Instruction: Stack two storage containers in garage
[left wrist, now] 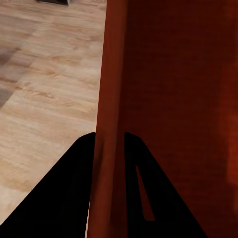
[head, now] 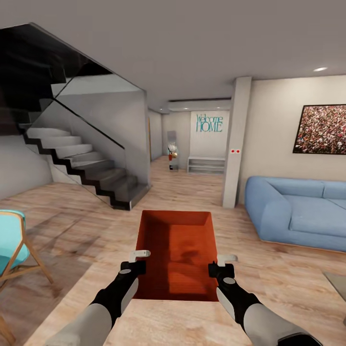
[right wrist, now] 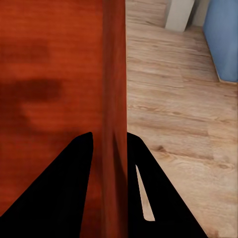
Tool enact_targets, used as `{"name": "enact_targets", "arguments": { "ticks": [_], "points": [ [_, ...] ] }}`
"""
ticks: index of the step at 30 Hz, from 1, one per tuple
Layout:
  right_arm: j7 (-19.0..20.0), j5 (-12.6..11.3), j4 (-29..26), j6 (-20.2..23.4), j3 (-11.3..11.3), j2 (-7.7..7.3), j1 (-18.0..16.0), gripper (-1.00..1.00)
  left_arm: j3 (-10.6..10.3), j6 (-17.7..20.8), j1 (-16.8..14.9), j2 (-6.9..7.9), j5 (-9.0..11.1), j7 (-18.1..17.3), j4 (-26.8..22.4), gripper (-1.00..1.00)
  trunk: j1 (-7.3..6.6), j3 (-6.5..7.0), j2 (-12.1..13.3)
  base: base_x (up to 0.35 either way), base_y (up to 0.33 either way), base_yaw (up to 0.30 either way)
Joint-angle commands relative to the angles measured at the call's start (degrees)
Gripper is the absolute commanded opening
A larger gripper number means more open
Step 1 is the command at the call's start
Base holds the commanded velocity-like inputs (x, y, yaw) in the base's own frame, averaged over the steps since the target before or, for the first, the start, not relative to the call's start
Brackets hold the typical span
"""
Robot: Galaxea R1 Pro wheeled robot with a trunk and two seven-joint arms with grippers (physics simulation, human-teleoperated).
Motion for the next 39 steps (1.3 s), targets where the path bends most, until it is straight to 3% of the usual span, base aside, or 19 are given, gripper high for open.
{"name": "enact_targets", "arguments": {
  "ticks": [1, 14, 39],
  "points": [
    [0.45, -0.79, 0.05, -0.09, 0.77, 0.02, -0.01, -1.0, 3.32, 0.48, -0.06, -0.01, 3.33, 0.96, -2.72, -1.0, 0.05, -0.09, -0.07, 0.323, 0.0, -0.015],
    [0.42, -0.81, 0.08, -0.11, 0.77, 0.02, -0.01, -1.0, 3.32, 0.45, -0.06, -0.01, 3.33, 0.96, -2.65, -1.0, 0.05, -0.09, -0.07, 0.323, 0.0, -0.137],
    [0.42, -0.7, 0.03, -0.16, 0.77, 0.02, -0.01, -1.0, 3.32, 0.45, -0.06, -0.01, 3.33, 0.96, -2.65, -1.0, 0.05, -0.09, -0.07, 0.323, 0.0, -0.003]
  ]
}}
